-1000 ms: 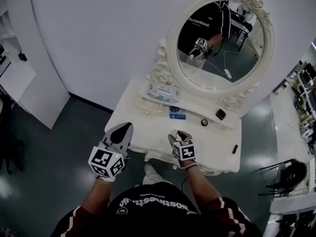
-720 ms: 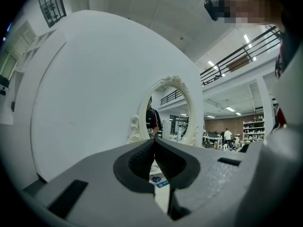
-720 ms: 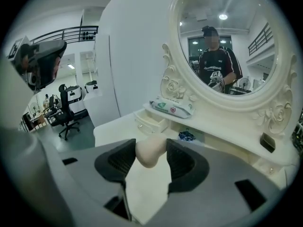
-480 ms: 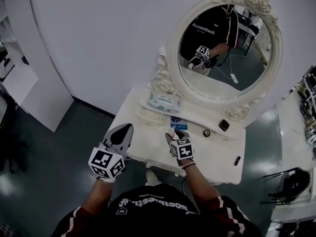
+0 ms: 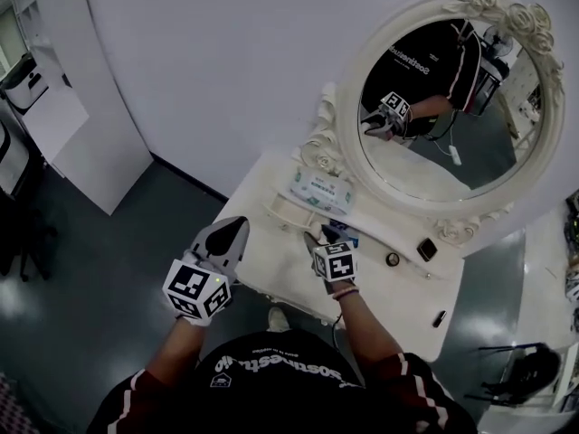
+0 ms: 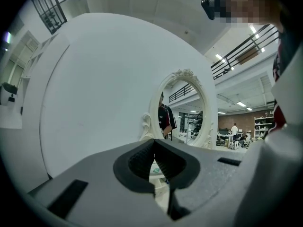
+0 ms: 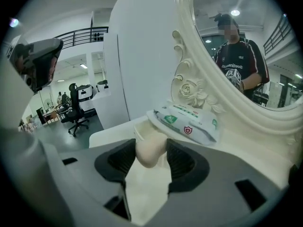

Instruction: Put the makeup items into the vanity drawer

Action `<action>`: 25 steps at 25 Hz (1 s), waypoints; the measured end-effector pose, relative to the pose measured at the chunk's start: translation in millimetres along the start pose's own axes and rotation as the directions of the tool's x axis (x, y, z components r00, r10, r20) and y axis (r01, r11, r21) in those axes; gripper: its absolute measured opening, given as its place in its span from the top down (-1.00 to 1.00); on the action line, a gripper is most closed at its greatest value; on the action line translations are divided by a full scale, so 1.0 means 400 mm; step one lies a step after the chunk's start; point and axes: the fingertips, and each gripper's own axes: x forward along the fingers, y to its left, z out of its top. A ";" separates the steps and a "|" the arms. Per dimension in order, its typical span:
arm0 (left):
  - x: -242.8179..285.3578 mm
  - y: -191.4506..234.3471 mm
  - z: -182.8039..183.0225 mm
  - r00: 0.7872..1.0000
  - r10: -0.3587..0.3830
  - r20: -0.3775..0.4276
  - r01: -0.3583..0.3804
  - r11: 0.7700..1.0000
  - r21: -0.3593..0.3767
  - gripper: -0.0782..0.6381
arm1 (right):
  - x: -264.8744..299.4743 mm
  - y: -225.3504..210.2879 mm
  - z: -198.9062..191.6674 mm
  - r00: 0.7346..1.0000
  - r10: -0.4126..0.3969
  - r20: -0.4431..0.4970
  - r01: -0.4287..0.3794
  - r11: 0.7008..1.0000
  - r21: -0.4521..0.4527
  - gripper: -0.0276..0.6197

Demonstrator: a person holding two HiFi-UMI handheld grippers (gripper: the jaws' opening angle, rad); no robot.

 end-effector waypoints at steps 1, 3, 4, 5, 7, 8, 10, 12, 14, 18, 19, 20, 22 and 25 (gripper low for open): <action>0.001 0.008 -0.002 1.000 0.011 -0.002 -0.011 1.000 -0.001 0.76 | 0.014 0.002 0.005 1.000 0.009 -0.004 -0.009 1.000 -0.005 0.26; 0.001 0.026 -0.005 0.999 0.033 -0.005 -0.033 0.999 -0.003 0.76 | 0.040 0.006 0.014 1.000 0.028 -0.011 -0.028 0.999 -0.018 0.26; 0.000 0.035 -0.006 0.999 0.044 -0.007 -0.044 0.999 -0.004 0.76 | 0.054 0.008 0.020 0.999 0.037 -0.013 -0.037 0.999 -0.024 0.26; 0.000 0.045 -0.006 0.998 0.056 -0.009 -0.056 0.998 -0.004 0.76 | 0.068 0.010 0.025 0.999 0.045 -0.016 -0.046 0.999 -0.028 0.26; -0.001 0.062 -0.007 0.997 0.077 -0.013 -0.078 0.997 -0.005 0.76 | 0.091 0.013 0.032 0.998 0.059 -0.024 -0.060 0.998 -0.036 0.26; -0.002 0.070 -0.007 0.996 0.086 -0.015 -0.086 0.996 -0.005 0.76 | 0.102 0.014 0.036 0.998 0.064 -0.028 -0.065 0.997 -0.039 0.26; -0.002 0.084 -0.009 0.995 0.101 -0.019 -0.101 0.995 -0.007 0.76 | 0.123 0.016 0.041 0.997 0.071 -0.035 -0.073 0.996 -0.046 0.26; -0.002 0.098 -0.015 0.993 0.113 -0.023 -0.113 0.994 -0.010 0.76 | 0.144 0.017 0.042 0.996 0.076 -0.043 -0.078 0.996 -0.054 0.26; -0.002 0.110 -0.022 0.992 0.124 -0.029 -0.125 0.992 -0.014 0.76 | 0.163 0.017 0.041 0.996 0.076 -0.053 -0.080 0.994 -0.068 0.26; -0.002 0.129 -0.030 0.989 0.141 -0.042 -0.142 0.990 -0.016 0.76 | 0.190 0.011 0.045 0.996 0.069 -0.056 -0.075 0.992 -0.104 0.25; -0.002 0.134 -0.032 0.988 0.144 -0.045 -0.145 0.989 -0.018 0.76 | 0.196 0.010 0.047 0.996 0.068 -0.052 -0.073 0.991 -0.112 0.25; -0.002 0.139 -0.034 0.988 0.147 -0.049 -0.148 0.989 -0.020 0.76 | 0.201 0.010 0.048 0.997 0.066 -0.049 -0.071 0.991 -0.116 0.24; -0.001 0.146 -0.037 0.987 0.148 -0.055 -0.150 0.988 -0.023 0.76 | 0.208 0.009 0.048 0.997 0.059 -0.046 -0.064 0.991 -0.114 0.23; 0.000 0.149 -0.040 0.988 0.146 -0.057 -0.147 0.989 -0.023 0.76 | 0.212 0.009 0.047 0.997 0.060 -0.045 -0.065 0.992 -0.112 0.14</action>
